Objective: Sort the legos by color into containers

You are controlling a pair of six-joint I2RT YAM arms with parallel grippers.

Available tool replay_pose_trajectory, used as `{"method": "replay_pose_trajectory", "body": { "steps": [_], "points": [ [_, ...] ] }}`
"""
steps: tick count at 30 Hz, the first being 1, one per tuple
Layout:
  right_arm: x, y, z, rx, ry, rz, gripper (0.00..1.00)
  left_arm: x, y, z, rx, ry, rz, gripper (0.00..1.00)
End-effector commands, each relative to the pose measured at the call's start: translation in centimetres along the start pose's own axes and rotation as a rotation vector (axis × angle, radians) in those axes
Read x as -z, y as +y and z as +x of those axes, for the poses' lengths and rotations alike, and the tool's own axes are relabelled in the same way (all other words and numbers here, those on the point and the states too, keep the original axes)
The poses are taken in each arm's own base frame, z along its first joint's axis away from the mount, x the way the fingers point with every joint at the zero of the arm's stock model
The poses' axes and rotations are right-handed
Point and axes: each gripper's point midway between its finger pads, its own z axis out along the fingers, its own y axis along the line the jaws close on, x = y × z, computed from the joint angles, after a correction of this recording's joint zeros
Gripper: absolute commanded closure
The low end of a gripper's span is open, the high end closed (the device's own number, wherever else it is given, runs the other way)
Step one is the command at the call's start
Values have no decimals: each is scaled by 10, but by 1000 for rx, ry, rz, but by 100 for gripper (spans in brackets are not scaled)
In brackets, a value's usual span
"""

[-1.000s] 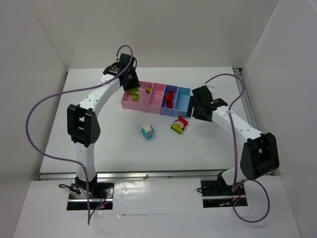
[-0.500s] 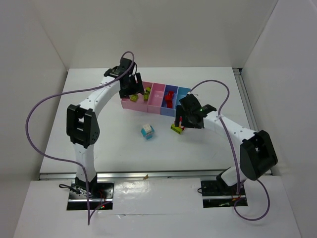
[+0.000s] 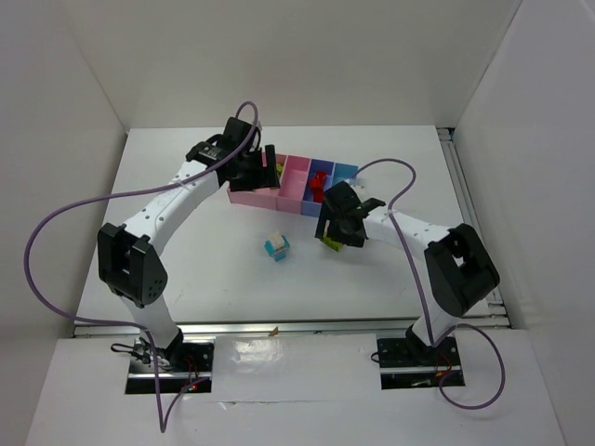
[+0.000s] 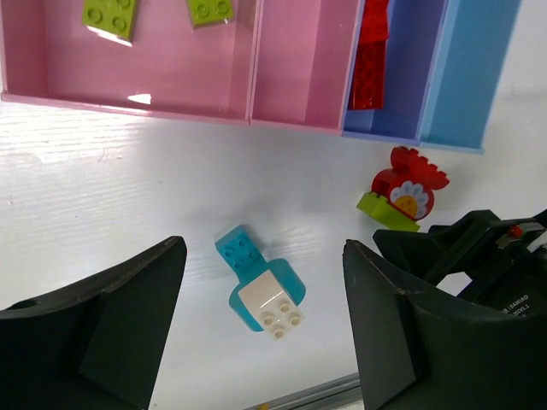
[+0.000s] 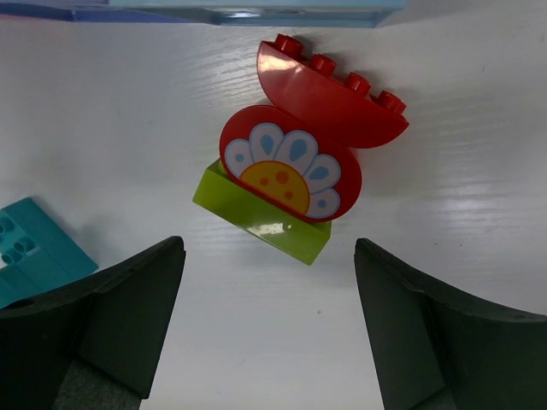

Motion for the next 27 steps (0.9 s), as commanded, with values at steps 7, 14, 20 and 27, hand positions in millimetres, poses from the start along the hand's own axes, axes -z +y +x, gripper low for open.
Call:
{"method": "replay_pose_trajectory", "body": {
  "steps": [7,14,20,27],
  "points": [
    [-9,-33,9,-119,-79,185,13,-3,-6,12,-59,26,37,17],
    [12,-75,34,-92,-43,247,14,-3,-15,11,-75,29,65,17],
    [34,-23,3,-8,-133,-60,14,-2,-16,12,-75,33,74,18],
    [10,10,-24,-30,-99,-34,7,-2,-16,15,-92,36,59,18]
  ]
}}
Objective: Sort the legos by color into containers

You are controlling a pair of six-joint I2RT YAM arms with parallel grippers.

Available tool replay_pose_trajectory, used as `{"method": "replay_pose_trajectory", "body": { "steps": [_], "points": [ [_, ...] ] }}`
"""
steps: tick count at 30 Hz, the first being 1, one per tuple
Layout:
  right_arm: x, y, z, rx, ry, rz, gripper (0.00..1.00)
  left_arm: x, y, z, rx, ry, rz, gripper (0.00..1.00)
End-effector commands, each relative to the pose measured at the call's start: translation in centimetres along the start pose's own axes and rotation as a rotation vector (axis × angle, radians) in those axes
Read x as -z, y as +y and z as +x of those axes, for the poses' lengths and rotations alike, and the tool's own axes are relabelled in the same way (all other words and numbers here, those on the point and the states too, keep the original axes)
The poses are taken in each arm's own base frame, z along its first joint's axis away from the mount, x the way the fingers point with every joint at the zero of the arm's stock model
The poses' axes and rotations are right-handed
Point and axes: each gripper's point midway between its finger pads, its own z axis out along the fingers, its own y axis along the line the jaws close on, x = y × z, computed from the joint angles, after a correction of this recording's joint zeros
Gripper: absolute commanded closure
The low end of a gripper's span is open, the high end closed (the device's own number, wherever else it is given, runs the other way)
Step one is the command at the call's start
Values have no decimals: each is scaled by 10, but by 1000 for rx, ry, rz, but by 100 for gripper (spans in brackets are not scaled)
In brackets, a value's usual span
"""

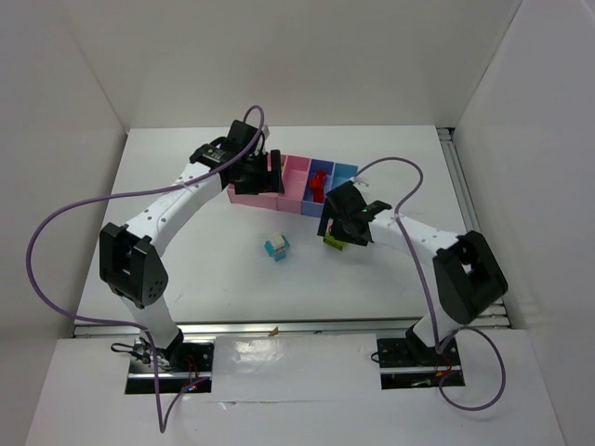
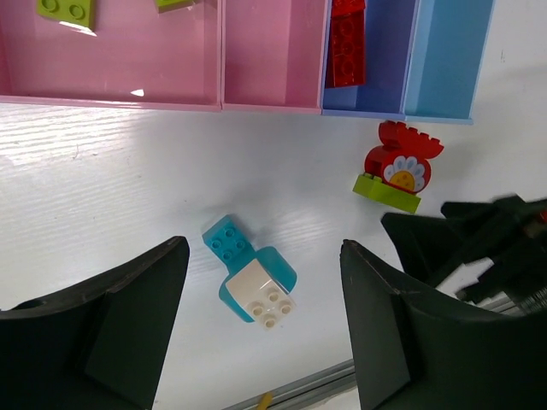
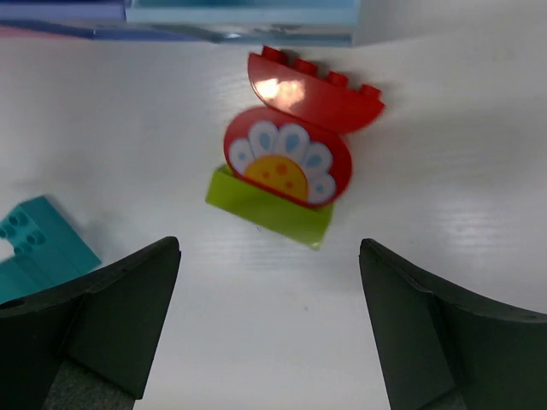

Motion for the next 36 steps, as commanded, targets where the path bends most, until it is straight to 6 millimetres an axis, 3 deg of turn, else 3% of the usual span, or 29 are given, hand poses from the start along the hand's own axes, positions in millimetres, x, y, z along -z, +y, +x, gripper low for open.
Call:
{"method": "replay_pose_trajectory", "body": {
  "steps": [1,4,8,12,13,15,17,21,26,36],
  "points": [
    [-20,17,-11,-22,10,15,7,2,-7,-6,-47,-25,15,18],
    [-36,18,-9,-67,23,54,7,0,-5,-3,-55,-26,-9,18],
    [-40,-15,2,-74,36,224,7,-2,-1,0,-63,-19,-23,18],
    [-25,-48,12,-75,5,308,9,-7,2,5,-63,-2,-31,18],
    [-22,-63,24,-61,17,340,10,-7,2,5,-63,-2,-31,19],
    [-11,-65,21,-55,-15,303,10,-11,1,8,-52,12,-26,19],
    [-4,-71,31,-38,2,278,10,-15,-1,12,-58,24,-26,19],
    [1,-88,35,-69,24,288,10,-17,-7,13,-65,30,-12,19],
    [5,-50,21,-49,5,69,10,-20,-5,17,-65,38,-16,19],
    [-9,-24,0,-60,2,21,16,-12,3,19,-66,21,-43,19]
  ]
}}
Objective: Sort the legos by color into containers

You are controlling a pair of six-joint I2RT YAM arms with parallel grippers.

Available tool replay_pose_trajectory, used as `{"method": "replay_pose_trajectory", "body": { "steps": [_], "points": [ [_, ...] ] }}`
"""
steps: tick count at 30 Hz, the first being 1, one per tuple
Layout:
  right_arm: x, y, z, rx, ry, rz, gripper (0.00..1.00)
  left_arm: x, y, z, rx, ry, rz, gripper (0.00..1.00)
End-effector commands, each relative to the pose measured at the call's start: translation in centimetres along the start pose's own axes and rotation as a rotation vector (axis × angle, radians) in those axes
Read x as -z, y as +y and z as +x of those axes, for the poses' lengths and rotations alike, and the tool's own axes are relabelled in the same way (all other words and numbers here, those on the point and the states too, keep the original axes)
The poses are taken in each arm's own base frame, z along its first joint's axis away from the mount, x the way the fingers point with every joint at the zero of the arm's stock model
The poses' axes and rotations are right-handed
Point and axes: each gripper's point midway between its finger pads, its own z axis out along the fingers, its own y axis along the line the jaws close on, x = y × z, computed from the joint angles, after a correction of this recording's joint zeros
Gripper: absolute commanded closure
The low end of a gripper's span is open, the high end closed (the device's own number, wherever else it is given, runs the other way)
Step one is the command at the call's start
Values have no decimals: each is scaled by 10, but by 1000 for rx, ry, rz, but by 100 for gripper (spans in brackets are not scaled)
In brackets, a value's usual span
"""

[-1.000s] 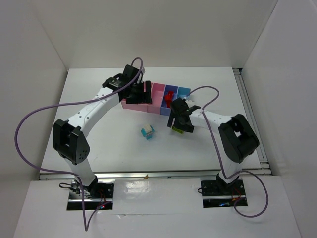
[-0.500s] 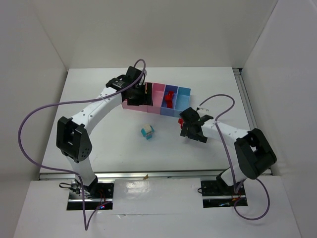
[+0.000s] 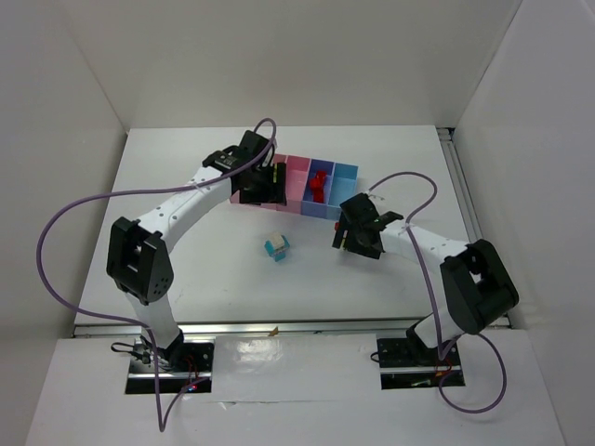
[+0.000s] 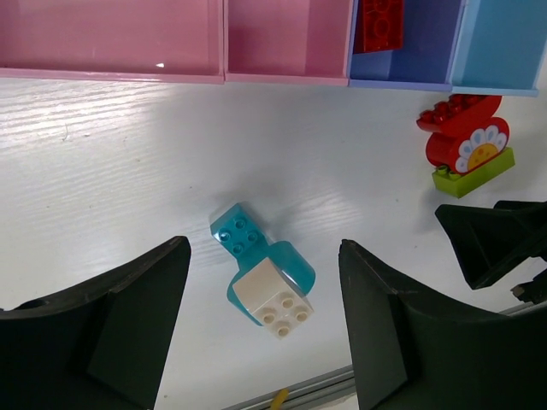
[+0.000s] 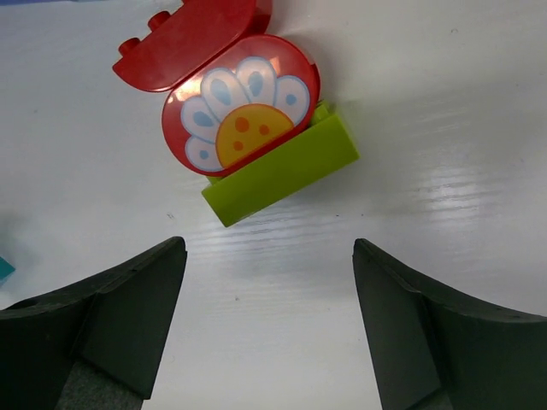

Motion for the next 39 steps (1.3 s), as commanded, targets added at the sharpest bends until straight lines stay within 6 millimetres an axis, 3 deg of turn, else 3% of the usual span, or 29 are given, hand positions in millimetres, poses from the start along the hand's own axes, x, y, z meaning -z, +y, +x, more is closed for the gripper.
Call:
{"method": "replay_pose_trajectory", "body": {
  "steps": [1,3,8,12,13,17,21,29,35,39],
  "points": [
    [2,22,-22,2,-54,-74,13,12,0,-7,-17,-49,-1,19],
    [-2,23,-24,49,-51,-69,10,10,3,-5,-17,-45,-14,19],
    [-15,-7,-17,113,-10,114,8,8,4,-4,-17,-45,-14,19],
    [-13,-52,-13,12,1,253,11,8,2,-3,-17,-41,-6,19],
    [-9,-62,-19,-36,-11,248,11,8,2,-3,-17,-41,-6,19],
    [-3,-81,-27,-149,-20,221,12,-1,-2,4,-25,-14,8,19],
    [9,-68,-39,-157,-57,149,12,-1,-2,4,-15,-14,8,19],
    [34,-13,-78,-171,-132,-111,9,0,-10,9,-30,-5,25,19],
    [6,-12,-92,17,-84,-34,4,-2,-13,12,-39,-6,23,19],
    [-10,-32,-85,97,-30,83,2,-4,-8,19,-28,6,6,19]
  ]
}}
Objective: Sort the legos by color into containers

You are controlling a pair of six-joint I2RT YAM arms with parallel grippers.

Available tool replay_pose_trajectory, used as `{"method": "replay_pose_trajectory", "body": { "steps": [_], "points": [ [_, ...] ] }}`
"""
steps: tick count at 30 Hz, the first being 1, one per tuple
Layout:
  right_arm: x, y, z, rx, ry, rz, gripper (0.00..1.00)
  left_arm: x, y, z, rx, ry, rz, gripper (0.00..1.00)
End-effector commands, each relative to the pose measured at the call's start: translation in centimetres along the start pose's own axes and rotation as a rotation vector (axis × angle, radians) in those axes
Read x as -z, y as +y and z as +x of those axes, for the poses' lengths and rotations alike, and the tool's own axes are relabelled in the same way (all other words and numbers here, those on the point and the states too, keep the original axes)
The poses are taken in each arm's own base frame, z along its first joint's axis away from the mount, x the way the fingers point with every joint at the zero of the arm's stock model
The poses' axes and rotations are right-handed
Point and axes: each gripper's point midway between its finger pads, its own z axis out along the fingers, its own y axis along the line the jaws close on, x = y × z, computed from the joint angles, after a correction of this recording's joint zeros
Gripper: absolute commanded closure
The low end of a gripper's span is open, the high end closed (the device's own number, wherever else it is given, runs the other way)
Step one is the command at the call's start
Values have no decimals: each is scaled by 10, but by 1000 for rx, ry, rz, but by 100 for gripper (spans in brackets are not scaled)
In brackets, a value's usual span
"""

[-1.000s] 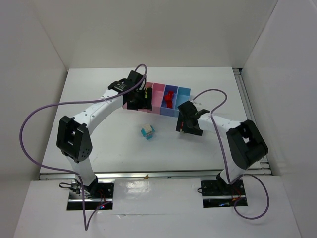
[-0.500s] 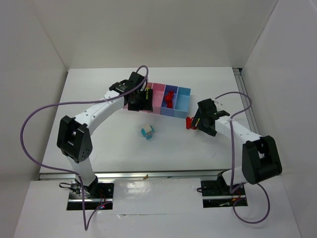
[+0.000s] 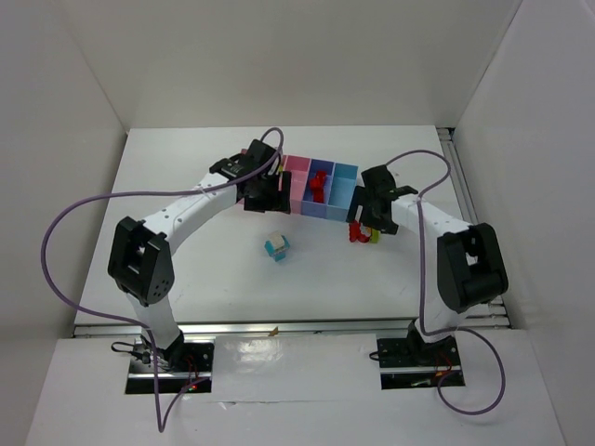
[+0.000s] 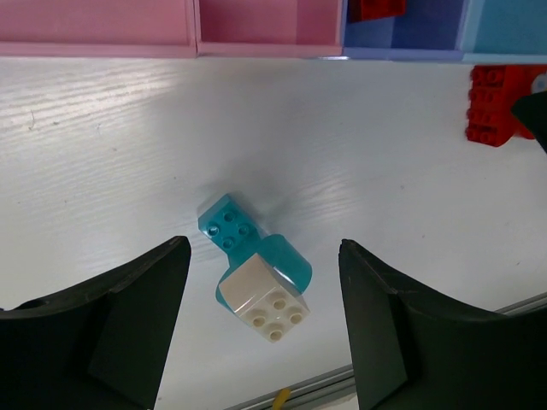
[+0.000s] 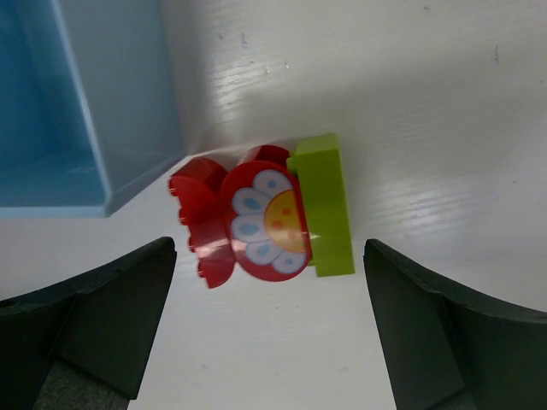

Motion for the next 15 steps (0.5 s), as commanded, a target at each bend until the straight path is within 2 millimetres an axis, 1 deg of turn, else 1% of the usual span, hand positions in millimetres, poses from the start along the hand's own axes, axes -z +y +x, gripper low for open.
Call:
{"method": "replay_pose_trajectory", "body": {
  "steps": [1,2,4,5,6,7,8,10,11,12,14,15],
  "points": [
    [-2,-9,-4,121,8,58,2,3,2,7,-3,0,-4,19],
    [-2,-11,-5,135,4,66,2,4,-1,9,6,3,15,19],
    [-7,-8,1,151,26,41,2,4,-3,10,6,8,25,19],
    [-12,-6,6,161,40,26,2,3,-1,13,6,16,21,19],
    [-12,0,8,171,48,-13,2,3,-3,14,6,21,31,19],
    [-14,0,16,173,68,-27,2,3,-5,15,6,26,40,19],
    [-18,4,15,181,67,-47,2,3,-5,15,6,26,40,19],
    [-20,7,26,192,95,-86,2,7,-7,14,6,22,54,19],
    [-16,18,27,224,86,-120,2,9,-9,10,5,13,59,19],
    [-13,22,28,233,69,-136,2,9,-9,10,5,12,59,19],
    [-8,31,37,269,75,-161,2,12,-13,5,-14,0,76,19],
    [-7,35,40,277,82,-175,4,12,-13,5,-14,0,76,19]
  ]
}}
